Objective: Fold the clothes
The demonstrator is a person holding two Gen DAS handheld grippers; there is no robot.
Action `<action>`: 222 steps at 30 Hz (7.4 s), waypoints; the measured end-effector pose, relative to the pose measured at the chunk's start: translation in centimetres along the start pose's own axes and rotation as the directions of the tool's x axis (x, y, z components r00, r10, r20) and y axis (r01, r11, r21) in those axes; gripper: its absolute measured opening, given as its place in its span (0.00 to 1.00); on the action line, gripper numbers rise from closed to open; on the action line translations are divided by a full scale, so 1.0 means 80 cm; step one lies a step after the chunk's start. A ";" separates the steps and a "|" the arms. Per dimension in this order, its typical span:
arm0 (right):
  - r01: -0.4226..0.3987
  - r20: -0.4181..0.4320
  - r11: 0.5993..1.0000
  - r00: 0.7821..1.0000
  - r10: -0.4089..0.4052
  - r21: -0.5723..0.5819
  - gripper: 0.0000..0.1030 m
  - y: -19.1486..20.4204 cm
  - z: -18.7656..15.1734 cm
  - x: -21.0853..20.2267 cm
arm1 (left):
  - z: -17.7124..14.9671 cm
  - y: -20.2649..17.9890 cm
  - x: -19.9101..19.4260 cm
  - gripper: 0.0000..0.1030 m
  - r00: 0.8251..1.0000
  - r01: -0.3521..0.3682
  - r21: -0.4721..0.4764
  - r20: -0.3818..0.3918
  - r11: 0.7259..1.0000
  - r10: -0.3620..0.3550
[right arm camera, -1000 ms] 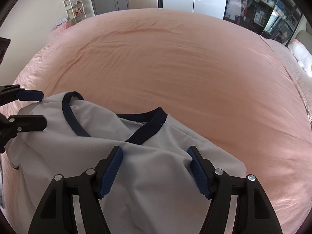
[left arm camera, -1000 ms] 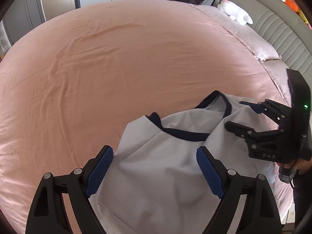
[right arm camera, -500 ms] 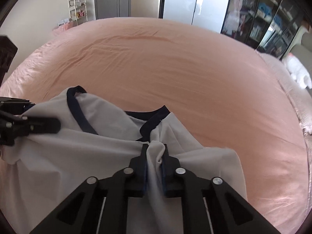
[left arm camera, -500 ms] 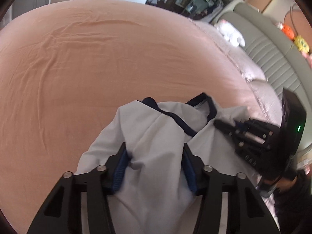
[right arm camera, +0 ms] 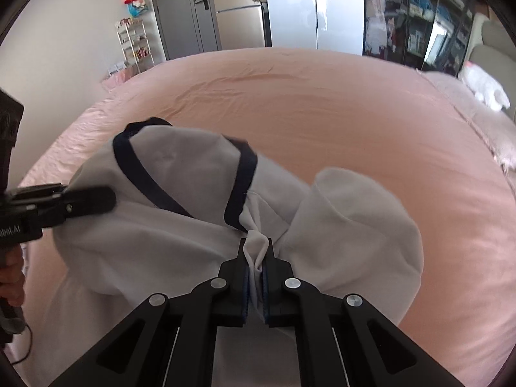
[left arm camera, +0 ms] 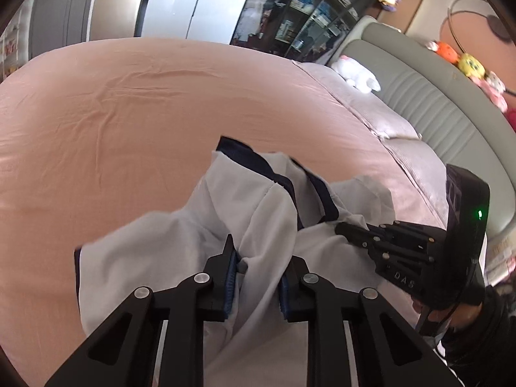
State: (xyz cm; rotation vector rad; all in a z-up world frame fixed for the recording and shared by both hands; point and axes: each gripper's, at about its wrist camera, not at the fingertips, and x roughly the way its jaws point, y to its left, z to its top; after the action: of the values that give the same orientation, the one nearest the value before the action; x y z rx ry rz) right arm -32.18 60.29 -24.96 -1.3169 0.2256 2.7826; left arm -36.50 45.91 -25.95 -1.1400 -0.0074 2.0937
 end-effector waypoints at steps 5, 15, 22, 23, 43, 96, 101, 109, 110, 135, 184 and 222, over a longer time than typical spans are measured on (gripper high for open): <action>-0.013 -0.012 0.998 1.000 0.014 0.064 0.03 0.015 -0.045 -0.044 | -0.049 -0.013 -0.029 0.18 0.999 0.020 -0.067 -0.045 0.998 -0.023; 0.046 -0.039 0.993 0.998 -0.042 0.104 0.03 0.066 -0.113 -0.136 | -0.121 -0.052 -0.094 0.18 0.997 -0.002 -0.135 -0.071 0.991 -0.008; 0.062 -0.050 0.985 0.997 -0.054 0.159 0.03 0.080 -0.152 -0.185 | -0.164 -0.047 -0.139 0.18 0.998 -0.010 -0.213 -0.070 0.977 -0.005; 0.050 -0.053 0.981 0.998 -0.041 0.185 0.03 0.079 -0.157 -0.189 | -0.168 -0.048 -0.145 0.18 0.998 -0.013 -0.215 -0.068 0.976 -0.002; 0.055 0.165 0.961 0.981 -0.103 0.270 0.48 0.093 -0.201 -0.303 | -0.172 -0.112 -0.189 0.69 0.999 -0.049 -0.128 -0.002 0.991 0.049; 0.449 -0.084 0.881 0.894 -0.441 0.152 0.38 0.121 -0.147 -0.133 | -0.170 -0.054 -0.156 0.06 0.979 -0.183 -0.116 0.068 0.976 0.192; 0.378 -0.067 0.903 0.926 -0.372 0.204 0.16 0.114 -0.151 -0.138 | -0.170 -0.051 -0.164 0.07 0.986 -0.141 -0.184 0.067 0.973 0.155; 0.355 -0.045 0.908 0.934 -0.354 0.221 0.06 0.113 -0.150 -0.141 | -0.170 -0.081 -0.141 0.22 0.990 -0.139 -0.119 -0.012 0.983 0.138; 0.349 -0.034 0.909 0.936 -0.351 0.228 0.06 0.112 -0.148 -0.146 | -0.170 -0.086 -0.138 0.33 0.990 -0.143 -0.110 -0.020 0.984 0.142; 0.403 0.068 0.877 0.899 -0.433 0.262 0.06 0.106 -0.127 -0.209 | -0.169 -0.073 -0.122 0.69 0.944 -0.328 -0.040 -0.041 0.944 0.327; 0.462 0.428 0.871 0.762 -0.485 0.166 0.06 0.206 -0.006 -0.518 | -0.030 -0.193 -0.439 0.22 0.826 -0.331 0.093 0.510 0.939 0.241; 0.614 0.518 0.775 0.716 -0.468 -0.148 0.06 0.170 0.083 -0.305 | 0.014 -0.124 -0.273 0.22 0.838 -0.365 0.157 0.485 0.918 0.251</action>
State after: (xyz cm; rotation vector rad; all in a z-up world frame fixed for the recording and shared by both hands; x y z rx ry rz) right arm -23.26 48.18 -0.47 -0.5621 -0.5665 2.5291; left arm -24.13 40.26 -6.19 -0.5012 0.2217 2.5297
